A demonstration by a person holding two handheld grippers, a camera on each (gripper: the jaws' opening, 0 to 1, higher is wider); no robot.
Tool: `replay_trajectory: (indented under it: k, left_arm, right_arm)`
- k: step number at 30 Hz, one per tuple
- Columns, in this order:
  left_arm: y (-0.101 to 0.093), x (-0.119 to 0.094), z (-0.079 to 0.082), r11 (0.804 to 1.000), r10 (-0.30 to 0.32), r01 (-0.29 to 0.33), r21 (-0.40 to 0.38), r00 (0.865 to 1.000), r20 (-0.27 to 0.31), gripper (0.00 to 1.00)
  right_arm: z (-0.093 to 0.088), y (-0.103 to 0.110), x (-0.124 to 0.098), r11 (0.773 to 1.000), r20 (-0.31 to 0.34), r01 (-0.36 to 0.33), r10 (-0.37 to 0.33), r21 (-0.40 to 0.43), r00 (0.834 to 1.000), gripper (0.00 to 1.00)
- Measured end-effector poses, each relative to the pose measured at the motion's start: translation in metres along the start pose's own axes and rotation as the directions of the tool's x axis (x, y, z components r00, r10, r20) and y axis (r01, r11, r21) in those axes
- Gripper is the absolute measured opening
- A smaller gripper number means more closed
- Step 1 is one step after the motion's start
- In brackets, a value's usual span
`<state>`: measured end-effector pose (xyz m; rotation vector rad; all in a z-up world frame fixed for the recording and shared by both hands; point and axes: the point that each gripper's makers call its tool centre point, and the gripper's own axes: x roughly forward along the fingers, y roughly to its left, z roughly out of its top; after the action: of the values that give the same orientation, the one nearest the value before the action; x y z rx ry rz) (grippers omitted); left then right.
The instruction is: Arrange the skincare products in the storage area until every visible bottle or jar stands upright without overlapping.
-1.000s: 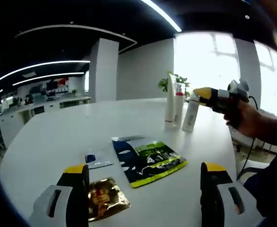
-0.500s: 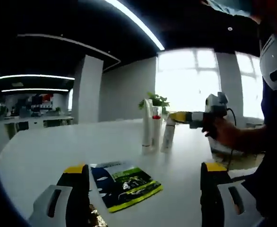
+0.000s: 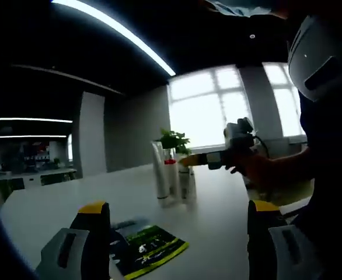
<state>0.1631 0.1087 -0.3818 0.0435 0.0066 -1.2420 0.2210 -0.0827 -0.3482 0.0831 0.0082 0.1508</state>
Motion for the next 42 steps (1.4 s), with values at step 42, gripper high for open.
replay_trajectory:
  k: [42]
  left_arm:
    - [-0.004, 0.001, -0.038, 1.000, -0.015, 0.013, -0.011, 0.990, -0.143, 1.00]
  right_arm:
    - [-0.018, -0.006, 0.020, 0.995, -0.045, 0.030, -0.034, -0.090, 0.998, 0.19]
